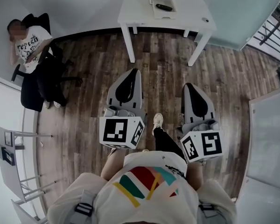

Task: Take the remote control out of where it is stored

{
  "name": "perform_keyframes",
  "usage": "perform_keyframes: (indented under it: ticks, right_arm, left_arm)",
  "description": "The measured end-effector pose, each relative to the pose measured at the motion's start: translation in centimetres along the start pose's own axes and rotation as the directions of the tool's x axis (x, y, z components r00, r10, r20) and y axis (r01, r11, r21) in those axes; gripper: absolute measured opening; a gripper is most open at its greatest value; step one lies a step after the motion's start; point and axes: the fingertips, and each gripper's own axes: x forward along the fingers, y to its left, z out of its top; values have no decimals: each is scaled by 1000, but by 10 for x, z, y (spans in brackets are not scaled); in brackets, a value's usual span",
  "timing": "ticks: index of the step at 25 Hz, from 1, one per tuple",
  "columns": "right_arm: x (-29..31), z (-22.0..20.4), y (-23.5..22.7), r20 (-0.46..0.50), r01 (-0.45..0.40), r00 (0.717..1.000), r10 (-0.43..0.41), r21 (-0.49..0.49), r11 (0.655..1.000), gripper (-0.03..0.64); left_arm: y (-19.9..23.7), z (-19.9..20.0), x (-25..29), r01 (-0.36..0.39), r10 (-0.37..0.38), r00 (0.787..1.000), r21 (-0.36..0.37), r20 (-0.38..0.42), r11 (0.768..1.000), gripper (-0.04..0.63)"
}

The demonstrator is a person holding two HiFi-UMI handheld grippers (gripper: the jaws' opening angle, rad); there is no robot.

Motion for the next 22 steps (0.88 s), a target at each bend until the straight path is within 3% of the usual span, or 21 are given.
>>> perform_keyframes:
  ticks: [10,15,22]
  right_arm:
    - [75,3,-68,-24,3,1000,-2,50,999,0]
    - [111,3,-92,-29,-21,999,22,50,999,0]
    - [145,10,-116,-29,-50,998,51,44,998,0]
  left_arm:
    - [25,7,91,-40,40,999,11,7,999,8]
    - [27,12,136,-32,31,999,13,43,999,8]
    - [21,9,181,-16,17,1000,-3,26,1000,8]
